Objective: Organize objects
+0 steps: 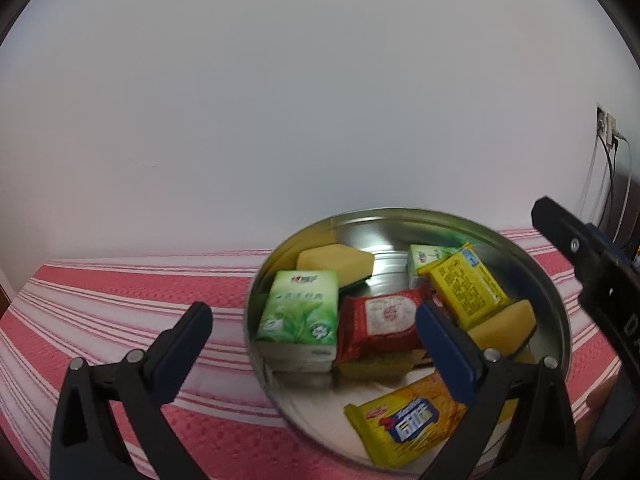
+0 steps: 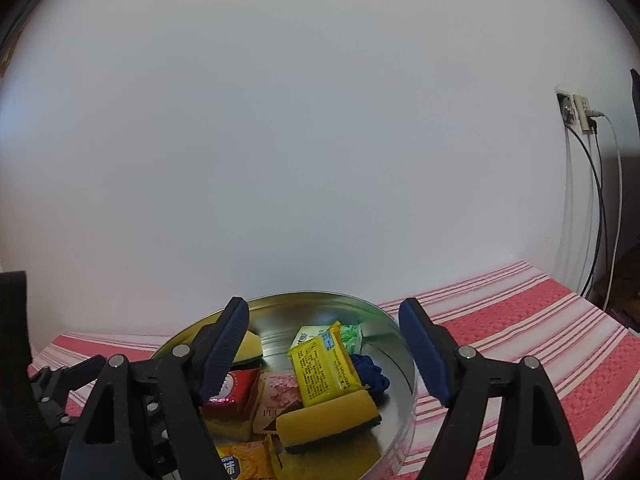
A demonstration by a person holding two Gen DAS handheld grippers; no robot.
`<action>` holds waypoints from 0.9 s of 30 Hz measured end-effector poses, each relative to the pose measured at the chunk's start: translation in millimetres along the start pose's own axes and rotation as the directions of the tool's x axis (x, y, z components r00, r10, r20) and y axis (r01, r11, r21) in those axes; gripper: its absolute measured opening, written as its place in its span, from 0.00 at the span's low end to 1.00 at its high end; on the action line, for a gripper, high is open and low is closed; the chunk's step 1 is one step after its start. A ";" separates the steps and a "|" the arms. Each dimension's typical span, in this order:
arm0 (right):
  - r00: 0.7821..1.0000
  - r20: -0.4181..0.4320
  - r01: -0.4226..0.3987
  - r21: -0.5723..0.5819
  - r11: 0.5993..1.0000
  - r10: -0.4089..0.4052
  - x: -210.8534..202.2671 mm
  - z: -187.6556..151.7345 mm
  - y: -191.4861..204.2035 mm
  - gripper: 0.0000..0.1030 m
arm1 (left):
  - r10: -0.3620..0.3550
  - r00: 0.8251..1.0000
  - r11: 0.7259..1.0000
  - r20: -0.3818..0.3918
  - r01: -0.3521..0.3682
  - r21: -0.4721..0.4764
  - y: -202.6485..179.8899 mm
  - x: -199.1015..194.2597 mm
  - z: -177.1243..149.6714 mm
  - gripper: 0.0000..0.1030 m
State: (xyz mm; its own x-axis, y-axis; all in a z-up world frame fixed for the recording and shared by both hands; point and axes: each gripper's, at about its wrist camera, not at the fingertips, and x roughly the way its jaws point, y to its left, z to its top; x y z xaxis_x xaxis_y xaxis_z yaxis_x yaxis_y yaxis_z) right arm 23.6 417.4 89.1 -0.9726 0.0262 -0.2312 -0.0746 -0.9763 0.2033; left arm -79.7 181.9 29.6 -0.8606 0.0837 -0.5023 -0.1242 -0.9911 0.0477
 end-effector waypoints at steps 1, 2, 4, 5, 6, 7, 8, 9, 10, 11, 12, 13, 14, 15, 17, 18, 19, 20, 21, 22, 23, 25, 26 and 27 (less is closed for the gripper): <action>1.000 0.008 0.002 -0.003 1.000 -0.002 -0.9 -0.9 0.2 0.77 | 0.002 1.000 1.000 0.003 -0.002 0.000 1.4 -0.9 -1.5 1.00; 1.000 0.018 0.002 -0.005 1.000 -0.002 -2.4 -1.4 1.7 0.77 | 0.003 1.000 1.000 0.008 -0.003 0.002 5.9 -6.2 -3.6 1.00; 0.999 0.039 0.003 -0.006 1.000 -0.003 -6.1 -3.4 3.3 0.77 | 0.009 1.000 1.000 0.021 -0.009 0.008 5.7 -7.5 -7.9 1.00; 0.999 0.049 0.004 -0.007 1.000 -0.004 -7.7 -4.5 4.2 0.77 | 0.013 1.000 1.000 0.029 -0.014 0.012 5.9 -7.7 -10.1 1.00; 0.999 0.054 0.006 -0.009 1.000 -0.005 -7.7 -6.1 4.9 0.77 | 0.019 0.999 1.000 0.039 -0.019 0.017 5.1 -10.5 -12.3 1.00; 0.998 0.060 0.008 -0.014 1.000 -0.007 -9.2 -6.9 6.5 0.77 | 0.023 0.999 1.000 0.045 -0.024 0.020 -2.2 -14.3 -9.2 1.00; 0.998 0.063 0.011 -0.019 1.000 -0.009 -13.1 -5.8 8.4 0.77 | 0.026 0.998 0.999 0.053 -0.028 0.024 -2.9 -16.1 -10.7 1.00; 0.998 0.065 0.013 -0.024 1.000 -0.012 -13.7 -6.9 9.6 0.77 | 0.029 0.998 0.999 0.058 -0.031 0.026 -3.1 -17.0 -11.3 1.00; 0.998 0.065 0.016 -0.030 0.999 -0.014 -14.4 -8.1 10.9 0.77 | 0.034 0.997 0.999 0.063 -0.035 0.026 -6.9 -13.5 -10.7 1.00; 0.998 0.062 0.018 -0.034 0.999 -0.016 -14.9 -9.5 12.3 0.77 | 0.036 0.997 0.999 0.068 -0.037 0.025 -8.2 -11.9 -12.4 1.00; 0.998 0.061 0.018 -0.035 0.999 -0.016 -15.3 -10.8 12.9 0.77 | 0.037 0.997 0.999 0.072 -0.039 0.023 -7.9 -12.1 -13.9 1.00; 0.998 0.060 0.018 -0.035 0.999 -0.016 -16.0 -12.3 13.4 0.77 | 0.040 0.996 0.999 0.074 -0.042 0.022 -7.8 -11.4 -15.7 1.00; 0.998 0.058 0.019 -0.036 0.999 -0.017 -18.6 -13.4 14.6 0.77 | 0.043 0.996 0.999 0.075 -0.044 0.019 -7.2 -11.2 -17.4 1.00; 0.998 0.055 0.018 -0.039 0.999 -0.015 -18.8 -15.2 15.2 0.77 | 0.044 0.996 0.999 0.075 -0.045 0.018 -6.7 -11.3 -18.3 1.00; 0.999 0.052 0.019 -0.046 0.999 -0.017 -22.8 -18.5 18.2 0.77 | 0.044 0.996 0.999 0.073 -0.045 0.016 -6.8 -10.1 -20.7 1.00; 0.999 0.050 0.020 -0.049 0.999 -0.017 -20.0 -21.9 18.5 0.77 | 0.044 0.996 0.999 0.074 -0.046 0.017 -8.4 -7.5 -22.4 1.00; 0.999 0.047 0.022 -0.053 0.998 -0.019 -22.3 -23.7 20.4 0.77 | 0.045 0.996 0.999 0.076 -0.047 0.019 -8.8 -7.9 -23.4 1.00; 0.999 0.046 0.025 -0.057 0.998 -0.023 -23.1 -25.9 21.8 0.77 | 0.047 0.995 0.998 0.084 -0.050 0.024 -9.4 -8.5 -24.9 1.00; 0.999 0.045 0.029 -0.061 0.998 -0.026 -23.4 -28.1 22.9 0.77 | 0.049 0.995 0.998 0.091 -0.052 0.026 -9.9 -9.4 -25.9 1.00; 0.999 0.044 0.031 -0.065 0.997 -0.028 -24.4 -29.1 23.3 0.77 | 0.047 0.994 0.998 0.096 -0.050 0.027 -13.8 -3.3 -28.4 1.00; 0.998 0.047 0.037 -0.068 0.997 -0.034 -26.8 -30.2 24.4 0.77 | 0.042 0.994 0.999 0.099 -0.045 0.026 -13.9 -4.3 -28.8 1.00; 0.997 0.059 0.048 -0.067 0.997 -0.044 -35.7 -30.3 24.5 0.77 | 0.032 0.994 0.999 0.108 -0.034 0.021 -13.7 -7.0 -29.9 1.00; 0.997 0.066 0.055 -0.065 0.996 -0.050 -39.0 -31.0 23.9 0.77 | 0.027 0.993 0.999 0.112 -0.029 0.017 -13.0 -9.8 -30.6 1.00; 0.996 0.069 0.058 -0.064 0.996 -0.054 -41.2 -31.4 23.3 0.78 | 0.021 0.993 1.000 0.114 -0.023 0.015 -12.2 -12.0 -31.1 1.00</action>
State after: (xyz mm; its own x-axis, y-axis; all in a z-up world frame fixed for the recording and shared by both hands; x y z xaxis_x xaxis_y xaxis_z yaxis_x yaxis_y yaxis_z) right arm 68.9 386.8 73.5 -0.9800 0.0934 -0.1757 -0.1168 -0.9849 0.1280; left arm -52.5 189.8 8.2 -0.9138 0.0740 -0.3993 -0.1116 -0.9912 0.0718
